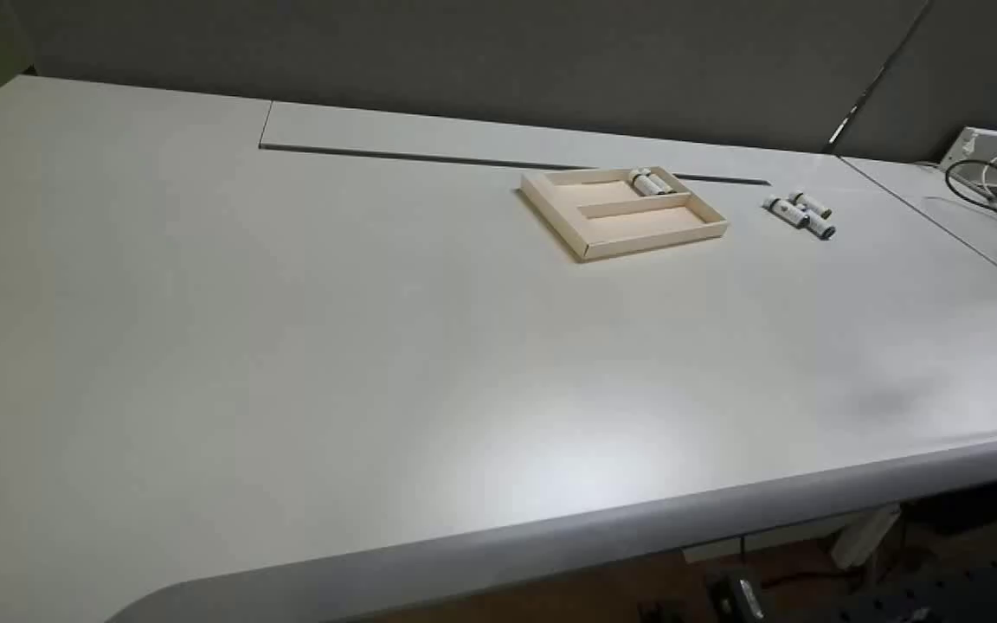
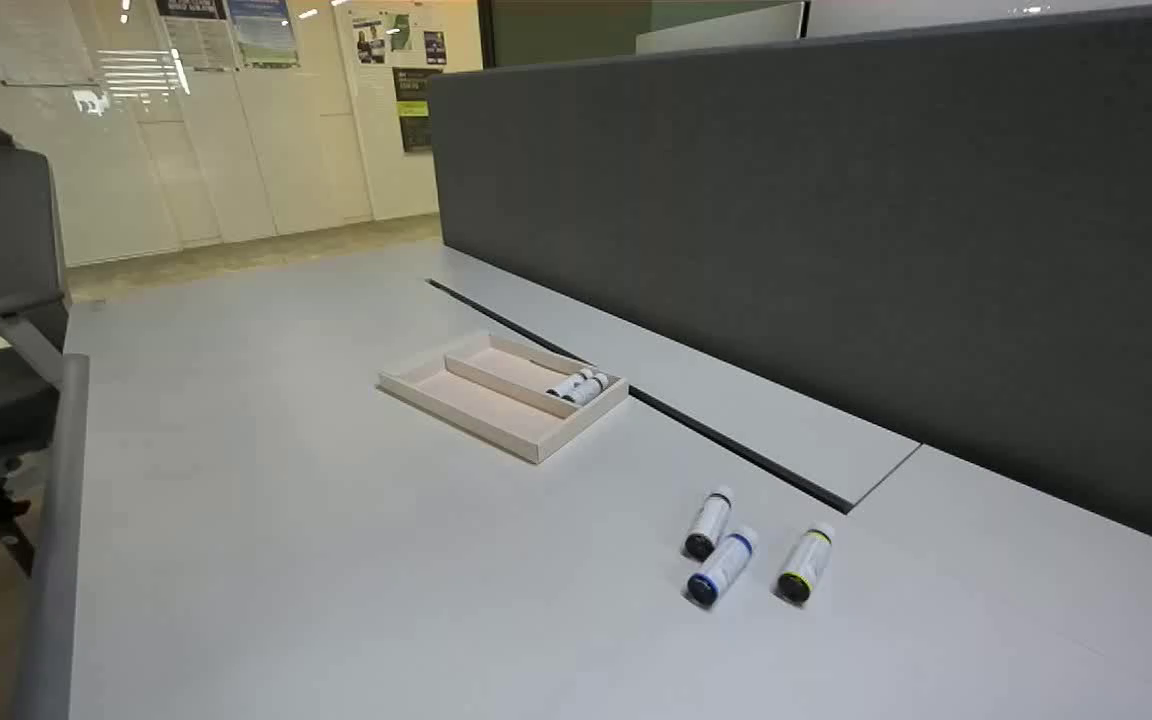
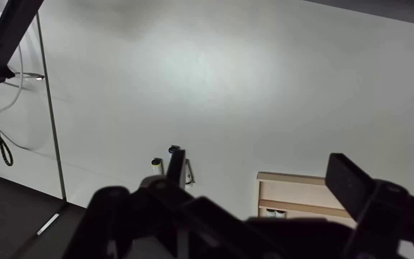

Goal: Place a bottle on the tray

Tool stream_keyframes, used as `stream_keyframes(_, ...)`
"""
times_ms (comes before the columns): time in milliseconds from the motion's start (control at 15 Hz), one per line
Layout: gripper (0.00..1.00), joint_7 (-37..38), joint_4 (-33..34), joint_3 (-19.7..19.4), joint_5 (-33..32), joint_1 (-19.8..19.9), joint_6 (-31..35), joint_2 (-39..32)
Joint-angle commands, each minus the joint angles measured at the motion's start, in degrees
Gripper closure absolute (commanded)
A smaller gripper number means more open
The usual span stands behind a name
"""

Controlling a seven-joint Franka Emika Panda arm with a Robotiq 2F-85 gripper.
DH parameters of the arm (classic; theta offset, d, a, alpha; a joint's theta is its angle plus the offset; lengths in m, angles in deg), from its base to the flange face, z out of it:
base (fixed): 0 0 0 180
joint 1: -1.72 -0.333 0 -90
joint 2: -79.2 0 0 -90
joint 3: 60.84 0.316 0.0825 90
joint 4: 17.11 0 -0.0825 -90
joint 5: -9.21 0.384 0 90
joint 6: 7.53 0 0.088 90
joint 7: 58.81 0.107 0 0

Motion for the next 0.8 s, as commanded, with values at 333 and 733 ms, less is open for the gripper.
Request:
stream_keyframes(333,0.0,0.1,0.2,-0.1,0.0,-0.2,-0.3,0.1)
stream_keyframes(733,0.0,1.0,3.5,0.2,1.0,-3.7,10.7,-11.9)
